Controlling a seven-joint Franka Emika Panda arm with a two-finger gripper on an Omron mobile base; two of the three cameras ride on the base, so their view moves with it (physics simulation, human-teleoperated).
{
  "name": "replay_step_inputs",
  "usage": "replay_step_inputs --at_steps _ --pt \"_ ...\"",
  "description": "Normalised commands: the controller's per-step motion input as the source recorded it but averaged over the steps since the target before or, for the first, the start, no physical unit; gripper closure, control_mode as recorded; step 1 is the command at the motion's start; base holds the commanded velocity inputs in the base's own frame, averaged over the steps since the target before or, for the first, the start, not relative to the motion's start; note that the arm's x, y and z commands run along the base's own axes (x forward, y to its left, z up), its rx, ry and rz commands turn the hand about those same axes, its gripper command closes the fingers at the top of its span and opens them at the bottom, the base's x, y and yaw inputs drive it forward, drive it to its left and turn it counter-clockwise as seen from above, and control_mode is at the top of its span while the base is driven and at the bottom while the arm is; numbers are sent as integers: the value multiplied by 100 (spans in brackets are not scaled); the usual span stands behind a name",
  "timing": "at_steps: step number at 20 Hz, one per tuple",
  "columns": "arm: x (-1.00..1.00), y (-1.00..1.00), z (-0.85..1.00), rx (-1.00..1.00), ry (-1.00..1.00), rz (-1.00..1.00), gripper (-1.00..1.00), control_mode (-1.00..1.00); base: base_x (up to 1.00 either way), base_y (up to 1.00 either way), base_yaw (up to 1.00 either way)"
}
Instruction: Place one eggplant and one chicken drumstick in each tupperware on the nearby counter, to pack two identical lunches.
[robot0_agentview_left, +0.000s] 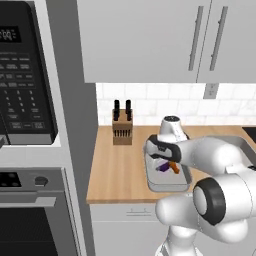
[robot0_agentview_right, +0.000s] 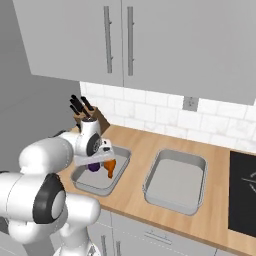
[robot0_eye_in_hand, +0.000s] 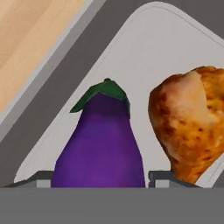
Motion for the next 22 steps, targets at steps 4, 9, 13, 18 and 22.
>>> replay_step_inputs --at_steps 4,9,13,18,22 --pt "-15 0 48 -6 0 0 -100 -100 0 0 0" --pt "-43 -2 45 -1 0 0 -100 -100 0 0 0" --pt "-100 -23 20 0 0 0 -100 -100 0 0 0" --pt "-100 -13 6 0 0 -2 -100 -100 0 0 0" --pt "-74 13 71 0 -4 -27 -100 -100 0 0 0"
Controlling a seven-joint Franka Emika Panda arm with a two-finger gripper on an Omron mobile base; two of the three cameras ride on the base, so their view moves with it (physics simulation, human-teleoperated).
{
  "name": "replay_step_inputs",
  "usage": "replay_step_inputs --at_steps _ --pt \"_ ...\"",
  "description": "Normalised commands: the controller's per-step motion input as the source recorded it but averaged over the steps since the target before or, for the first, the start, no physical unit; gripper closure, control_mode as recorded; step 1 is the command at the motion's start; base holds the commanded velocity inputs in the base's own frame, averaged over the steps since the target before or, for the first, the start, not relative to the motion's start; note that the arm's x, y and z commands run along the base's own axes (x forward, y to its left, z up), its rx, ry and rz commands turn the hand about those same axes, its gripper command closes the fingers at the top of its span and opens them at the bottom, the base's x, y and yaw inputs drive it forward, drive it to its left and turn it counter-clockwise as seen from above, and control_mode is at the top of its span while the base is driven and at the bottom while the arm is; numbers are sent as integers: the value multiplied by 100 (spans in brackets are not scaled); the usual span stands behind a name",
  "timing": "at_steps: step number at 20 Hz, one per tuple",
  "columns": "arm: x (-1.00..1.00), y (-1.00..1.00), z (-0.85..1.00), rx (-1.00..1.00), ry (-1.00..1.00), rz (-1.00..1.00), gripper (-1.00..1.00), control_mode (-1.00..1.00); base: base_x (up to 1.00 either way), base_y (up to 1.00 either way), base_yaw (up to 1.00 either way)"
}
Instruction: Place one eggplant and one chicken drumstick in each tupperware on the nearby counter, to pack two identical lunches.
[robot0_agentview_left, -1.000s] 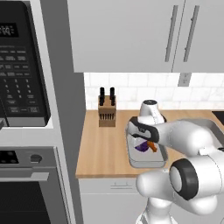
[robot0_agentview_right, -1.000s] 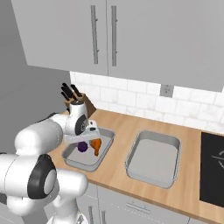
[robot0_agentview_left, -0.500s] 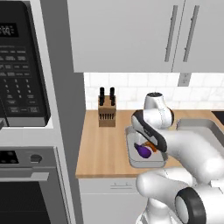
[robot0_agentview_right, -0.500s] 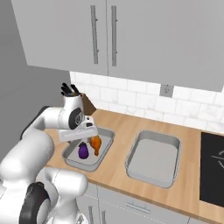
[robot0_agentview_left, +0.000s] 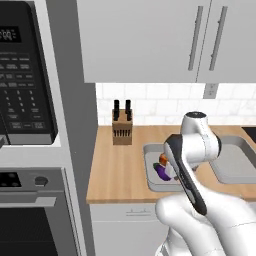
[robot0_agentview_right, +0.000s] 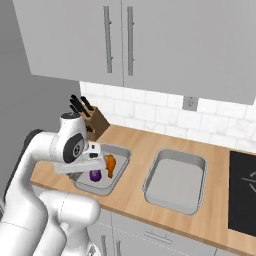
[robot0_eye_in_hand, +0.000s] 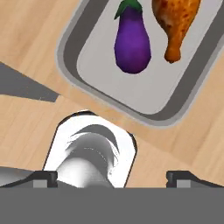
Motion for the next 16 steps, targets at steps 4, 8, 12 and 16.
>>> replay_step_inputs --at_steps 4,8,12,16 --pt "-38 31 100 2 -4 -40 -100 -100 0 0 0" --pt "-73 21 100 5 -14 -37 -100 -100 0 0 0" --pt "-100 -1 89 2 -22 -11 -100 -100 0 0 0" --pt "-88 -6 30 0 -40 1 -100 -100 0 0 0"
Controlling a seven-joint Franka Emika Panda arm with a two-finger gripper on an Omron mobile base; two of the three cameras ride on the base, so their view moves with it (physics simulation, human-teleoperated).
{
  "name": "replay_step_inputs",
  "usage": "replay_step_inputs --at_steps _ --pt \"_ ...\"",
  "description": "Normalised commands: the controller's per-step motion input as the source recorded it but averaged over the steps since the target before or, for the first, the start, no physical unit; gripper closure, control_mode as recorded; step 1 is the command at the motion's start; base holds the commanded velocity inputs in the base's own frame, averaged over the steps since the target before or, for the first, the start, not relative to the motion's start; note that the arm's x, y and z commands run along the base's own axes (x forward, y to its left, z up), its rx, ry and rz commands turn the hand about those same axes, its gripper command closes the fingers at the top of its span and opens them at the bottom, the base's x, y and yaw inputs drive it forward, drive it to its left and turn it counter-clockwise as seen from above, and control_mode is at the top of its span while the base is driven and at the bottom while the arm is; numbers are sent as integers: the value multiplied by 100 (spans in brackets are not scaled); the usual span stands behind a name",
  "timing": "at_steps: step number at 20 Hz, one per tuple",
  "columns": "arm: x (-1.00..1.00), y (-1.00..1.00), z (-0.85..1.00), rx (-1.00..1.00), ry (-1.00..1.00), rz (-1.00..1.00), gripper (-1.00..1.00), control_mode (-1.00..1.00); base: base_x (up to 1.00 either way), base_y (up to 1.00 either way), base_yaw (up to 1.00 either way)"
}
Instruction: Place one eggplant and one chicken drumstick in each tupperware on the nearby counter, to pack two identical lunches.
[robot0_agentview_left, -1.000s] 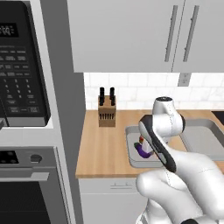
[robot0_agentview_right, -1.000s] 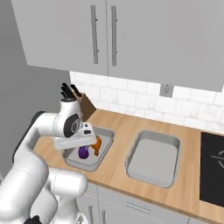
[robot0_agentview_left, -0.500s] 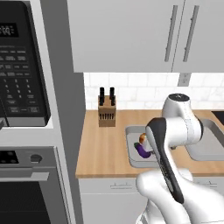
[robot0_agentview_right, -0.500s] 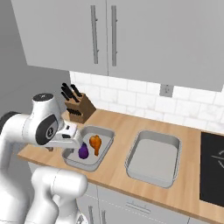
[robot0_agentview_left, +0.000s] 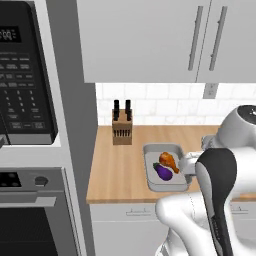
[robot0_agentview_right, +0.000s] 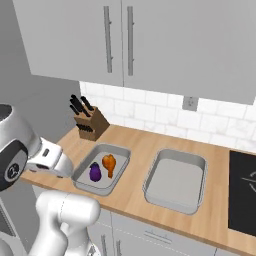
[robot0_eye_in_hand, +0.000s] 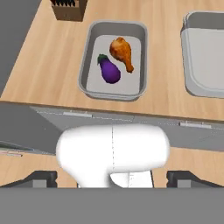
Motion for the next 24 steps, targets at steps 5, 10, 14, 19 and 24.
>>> replay_step_inputs --at_steps 5,10,14,19,24 --pt "-11 -7 5 0 -23 6 -100 -100 0 0 0" --pt "0 0 0 0 0 0 -100 -100 0 0 0" --pt "-5 0 0 0 0 0 -100 100 -72 16 6" --pt "0 0 0 0 0 0 -100 100 -78 62 49" --pt "0 0 0 0 0 0 -100 100 -35 61 71"
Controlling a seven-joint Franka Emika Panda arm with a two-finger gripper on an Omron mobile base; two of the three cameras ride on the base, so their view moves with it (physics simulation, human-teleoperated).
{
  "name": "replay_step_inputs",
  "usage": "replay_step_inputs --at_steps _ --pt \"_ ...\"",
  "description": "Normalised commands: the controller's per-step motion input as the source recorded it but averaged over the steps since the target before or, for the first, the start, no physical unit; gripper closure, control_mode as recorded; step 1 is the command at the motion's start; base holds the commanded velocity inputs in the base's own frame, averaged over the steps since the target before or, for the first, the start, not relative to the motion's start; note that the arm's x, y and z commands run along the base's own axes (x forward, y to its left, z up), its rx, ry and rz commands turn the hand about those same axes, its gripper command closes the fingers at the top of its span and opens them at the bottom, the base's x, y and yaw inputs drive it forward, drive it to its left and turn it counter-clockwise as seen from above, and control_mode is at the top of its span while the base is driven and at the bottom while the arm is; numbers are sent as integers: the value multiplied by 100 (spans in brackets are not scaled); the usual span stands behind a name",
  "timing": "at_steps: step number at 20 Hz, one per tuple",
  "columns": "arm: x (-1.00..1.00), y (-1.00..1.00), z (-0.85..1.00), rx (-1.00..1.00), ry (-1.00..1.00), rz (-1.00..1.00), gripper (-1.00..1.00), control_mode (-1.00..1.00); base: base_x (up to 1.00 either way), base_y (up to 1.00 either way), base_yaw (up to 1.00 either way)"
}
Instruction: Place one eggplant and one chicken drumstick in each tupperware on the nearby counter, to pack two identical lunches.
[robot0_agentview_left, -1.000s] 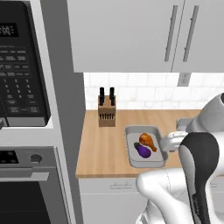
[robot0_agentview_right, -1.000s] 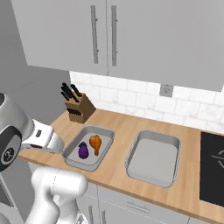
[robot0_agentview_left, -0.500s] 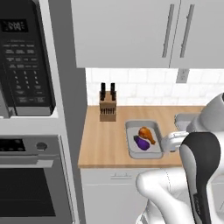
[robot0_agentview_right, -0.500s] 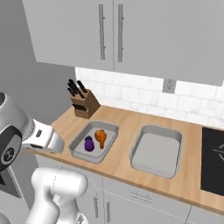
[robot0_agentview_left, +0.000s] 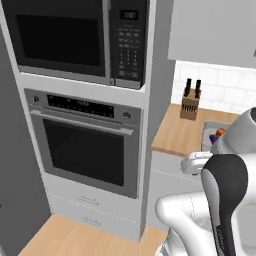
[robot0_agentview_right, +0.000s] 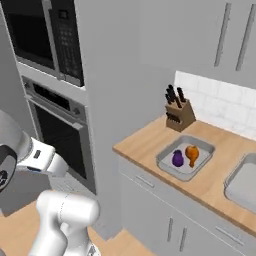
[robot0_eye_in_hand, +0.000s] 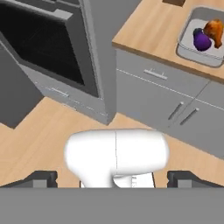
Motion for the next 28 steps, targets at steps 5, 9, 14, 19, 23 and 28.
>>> replay_step_inputs --at_steps 5,9,14,19,23,28 --pt "0 0 0 0 0 0 -100 100 -38 76 81" --pt "0 0 0 0 0 0 -100 100 -16 74 88" --pt "0 0 0 0 0 0 -100 100 -7 74 84" --pt "0 0 0 0 0 0 -100 100 55 60 48" --pt "0 0 0 0 0 0 -100 100 100 74 2" --pt "0 0 0 0 0 0 -100 100 100 46 -1"
